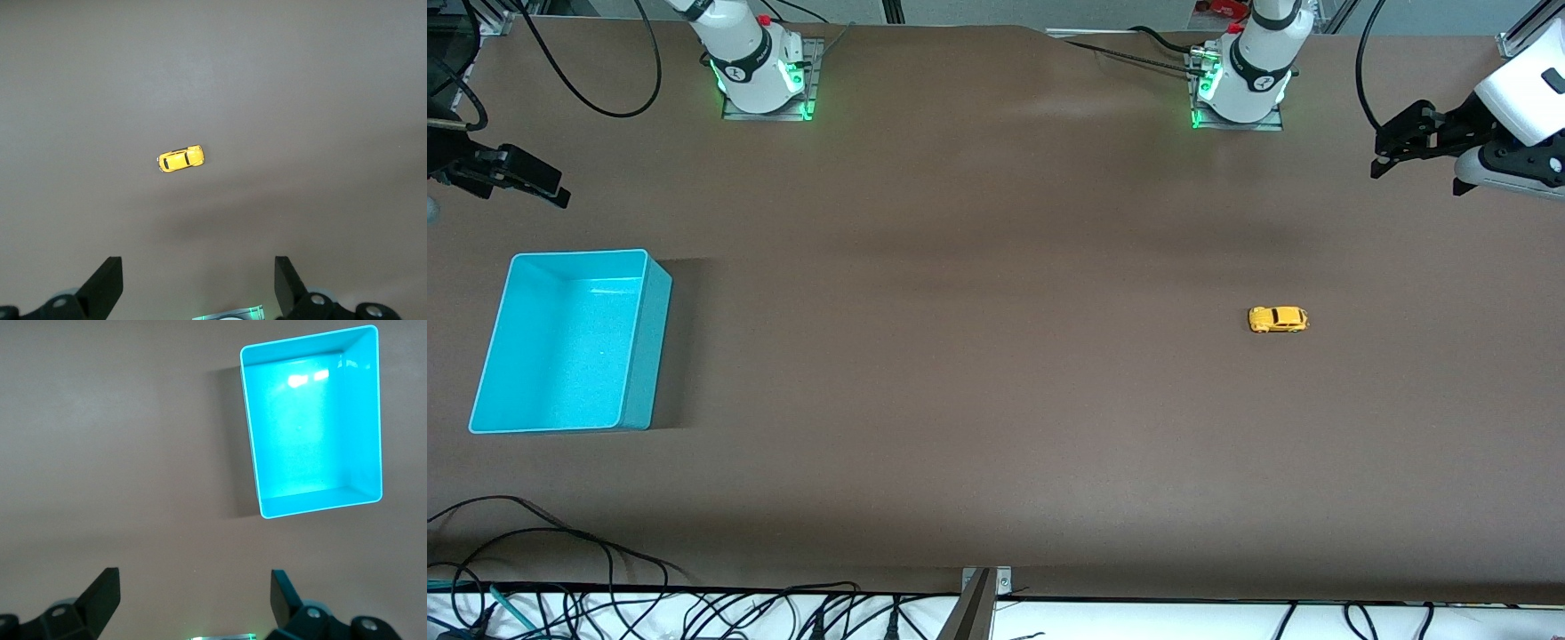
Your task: Wind up and store yellow beetle car
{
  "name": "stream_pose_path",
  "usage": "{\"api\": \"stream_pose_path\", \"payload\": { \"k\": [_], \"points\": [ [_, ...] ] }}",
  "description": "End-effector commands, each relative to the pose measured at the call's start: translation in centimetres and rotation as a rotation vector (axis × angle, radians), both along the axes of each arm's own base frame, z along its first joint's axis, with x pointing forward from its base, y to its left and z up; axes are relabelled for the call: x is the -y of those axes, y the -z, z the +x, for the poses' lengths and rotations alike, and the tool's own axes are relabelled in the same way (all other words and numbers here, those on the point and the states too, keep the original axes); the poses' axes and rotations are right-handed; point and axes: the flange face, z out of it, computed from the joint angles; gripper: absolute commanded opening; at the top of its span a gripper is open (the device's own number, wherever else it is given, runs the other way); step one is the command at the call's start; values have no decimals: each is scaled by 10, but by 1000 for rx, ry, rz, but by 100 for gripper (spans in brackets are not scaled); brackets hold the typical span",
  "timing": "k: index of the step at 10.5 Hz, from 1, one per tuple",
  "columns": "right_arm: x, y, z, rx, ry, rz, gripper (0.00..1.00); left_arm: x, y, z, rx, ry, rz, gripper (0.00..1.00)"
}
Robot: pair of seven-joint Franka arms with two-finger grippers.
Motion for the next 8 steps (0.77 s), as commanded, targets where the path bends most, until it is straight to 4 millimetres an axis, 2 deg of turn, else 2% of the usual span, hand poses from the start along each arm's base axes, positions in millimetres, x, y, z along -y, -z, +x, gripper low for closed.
{"api": "stream_pose_path", "payload": {
  "k": [1, 2, 4, 8],
  "points": [
    [-2, -6, -1, 1, 1, 8, 100, -7, -2, 1, 0, -23, -1, 100],
    [-2, -6, 0, 2, 1, 6, 100, -9, 0, 3, -3, -28, -1, 100],
    [-2, -7, 0, 4, 1, 6, 100, -28, 3, 6, -8, -63, -2, 100],
    [-2, -7, -1, 2, 1, 8, 100, -35, 2, 6, -8, -140, -3, 100]
  ]
}}
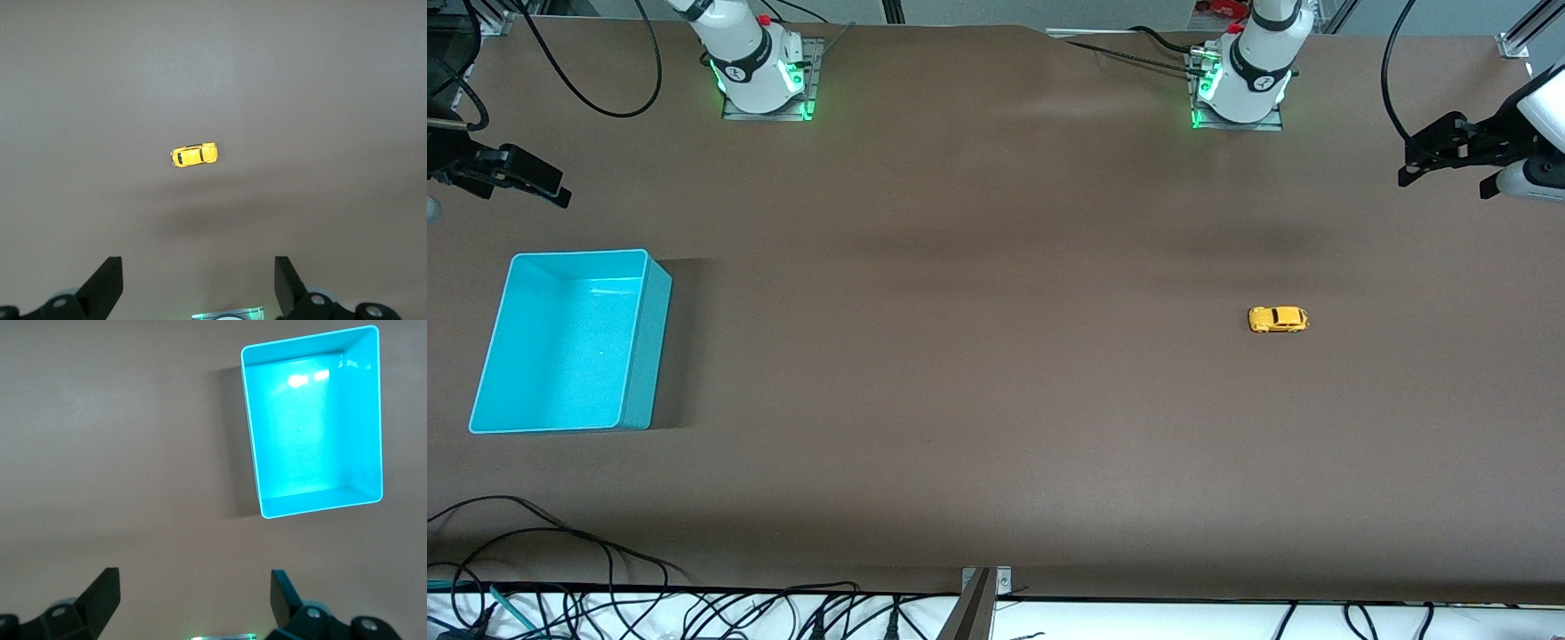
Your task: Wind up and store yellow beetle car
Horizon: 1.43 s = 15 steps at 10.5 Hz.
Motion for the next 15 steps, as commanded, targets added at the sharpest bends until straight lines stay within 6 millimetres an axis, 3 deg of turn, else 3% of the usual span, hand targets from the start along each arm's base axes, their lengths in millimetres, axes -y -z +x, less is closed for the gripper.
{"api": "stream_pose_path", "payload": {
  "k": [1, 13, 15],
  "points": [
    [-2, -7, -1, 3, 1, 8, 100, -1, -3, 2, 2, -61, -8, 100],
    [-1, -8, -2, 4, 3, 8, 100, 12, -1, -3, -4, -29, -8, 100],
    [-2, -8, -1, 4, 1, 8, 100, 10, 26, -1, -43, -32, 4, 100]
  ]
}}
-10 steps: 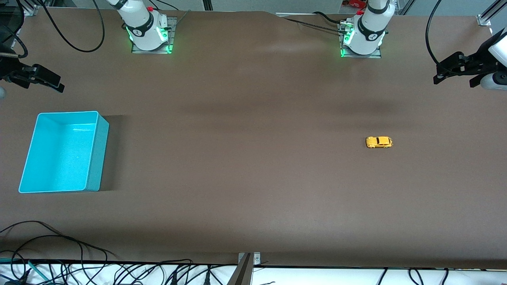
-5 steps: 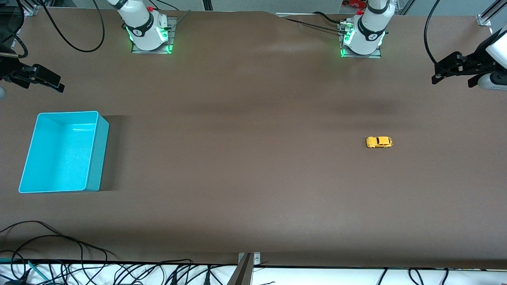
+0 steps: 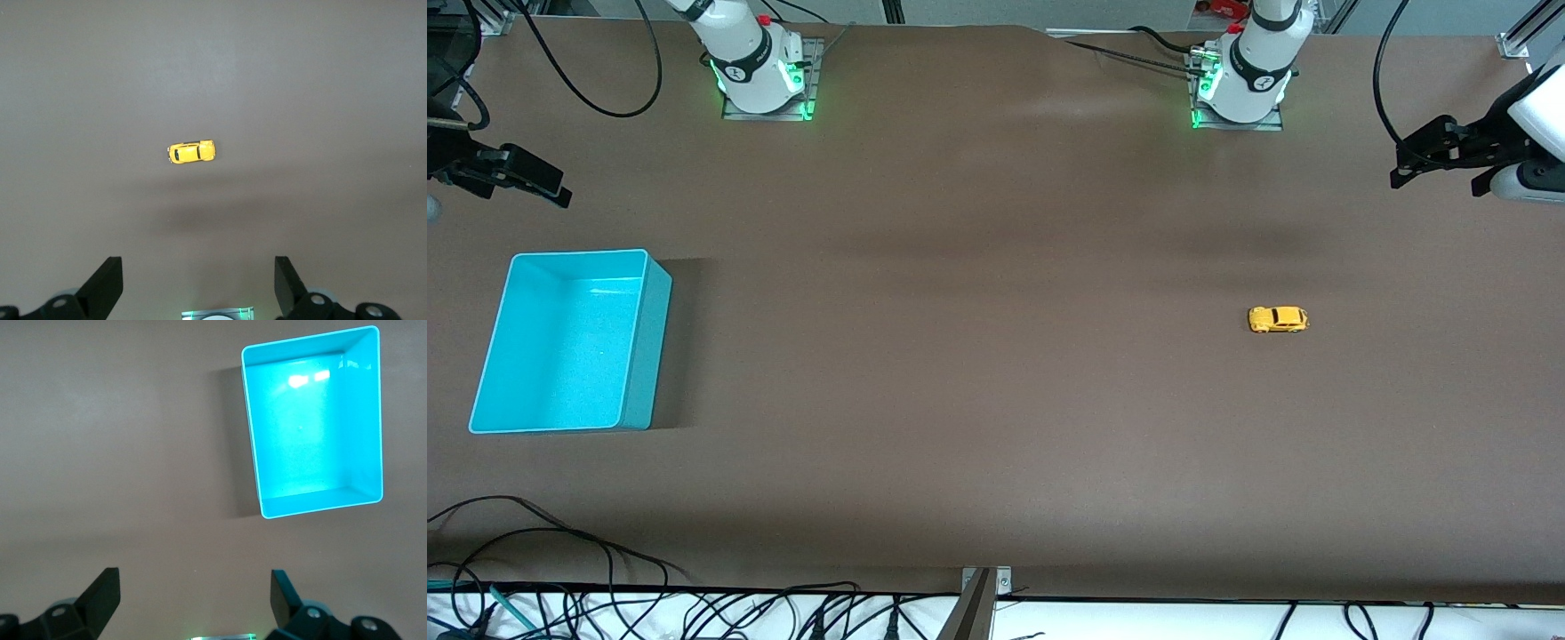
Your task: Wind up and store yellow beetle car
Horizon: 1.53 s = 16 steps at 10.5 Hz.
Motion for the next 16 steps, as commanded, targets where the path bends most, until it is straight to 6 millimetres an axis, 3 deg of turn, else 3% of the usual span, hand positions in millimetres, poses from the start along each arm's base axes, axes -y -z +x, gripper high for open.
{"api": "stream_pose_path", "payload": {
  "k": [1, 11, 14, 16],
  "points": [
    [-1, -7, -2, 2, 4, 8, 100, -3, 19, -1, -28, -6, 0, 100],
    [-2, -8, -1, 3, 2, 9, 100, -5, 33, 6, -14, -9, -1, 100],
    [-2, -8, -1, 3, 2, 9, 100, -16, 60, 19, 18, -27, -1, 100],
    [-3, -8, -1, 3, 2, 9, 100, -24, 104, 28, 47, -44, 0, 100]
  ]
}}
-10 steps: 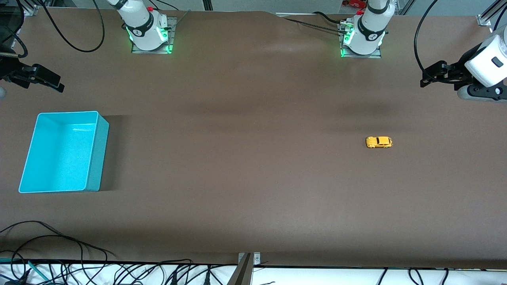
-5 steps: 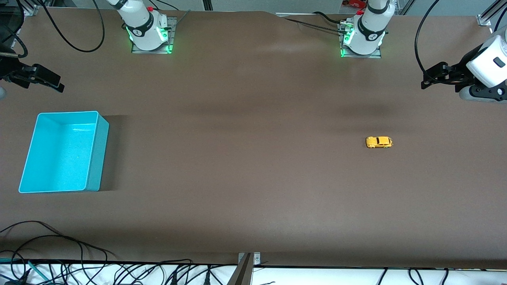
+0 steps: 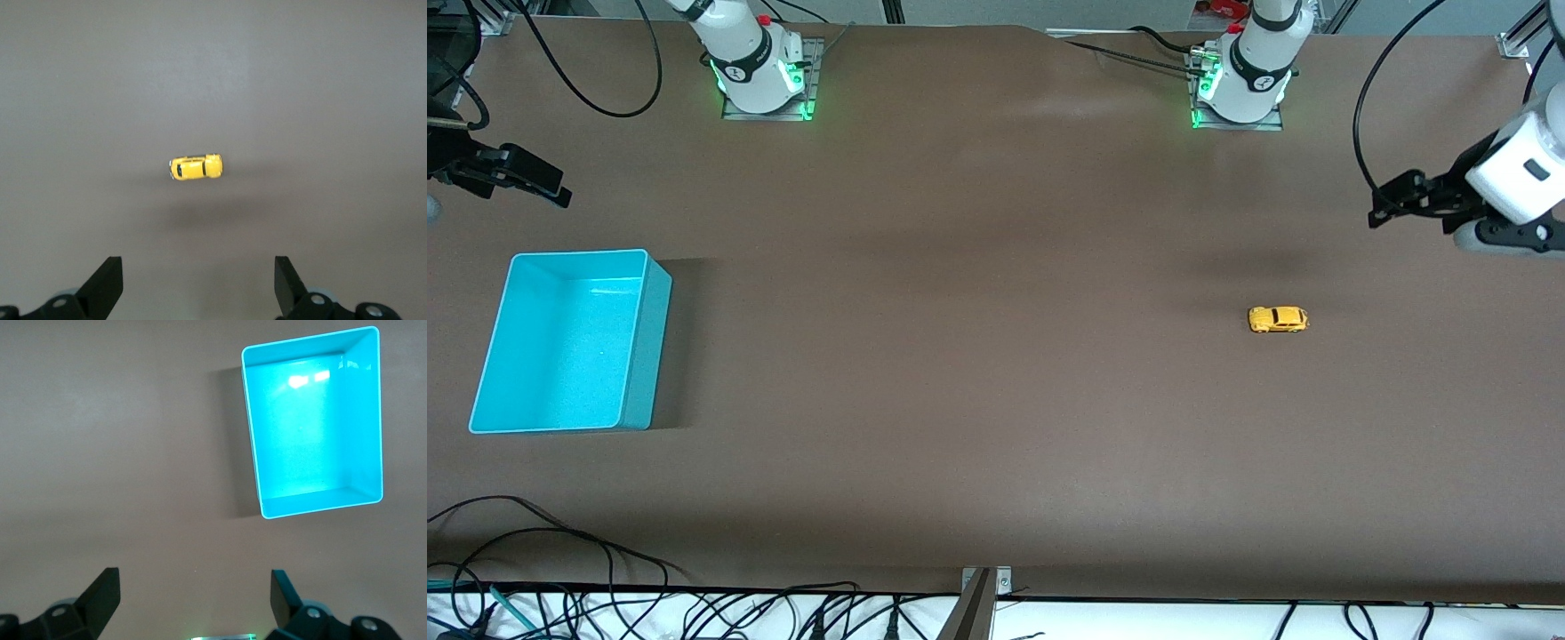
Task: Wind up and store yellow beetle car
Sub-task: 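Lower the open left gripper over the yellow beetle car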
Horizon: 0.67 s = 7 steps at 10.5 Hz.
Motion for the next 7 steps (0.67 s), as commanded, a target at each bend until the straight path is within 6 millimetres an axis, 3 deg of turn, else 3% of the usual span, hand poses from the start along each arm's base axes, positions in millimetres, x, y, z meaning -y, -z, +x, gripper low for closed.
{"api": "stream_pose_path", "payload": {
  "k": [1, 3, 7],
  "points": [
    [-2, -7, -1, 3, 3, 9, 100, -16, 41, 3, 25, -21, 0, 100],
    [-2, -7, -1, 3, 3, 9, 100, -16, 74, 8, 53, -23, 2, 100],
    [-2, -7, -1, 3, 3, 9, 100, -17, 157, 0, 18, -27, 5, 100]
  ]
}}
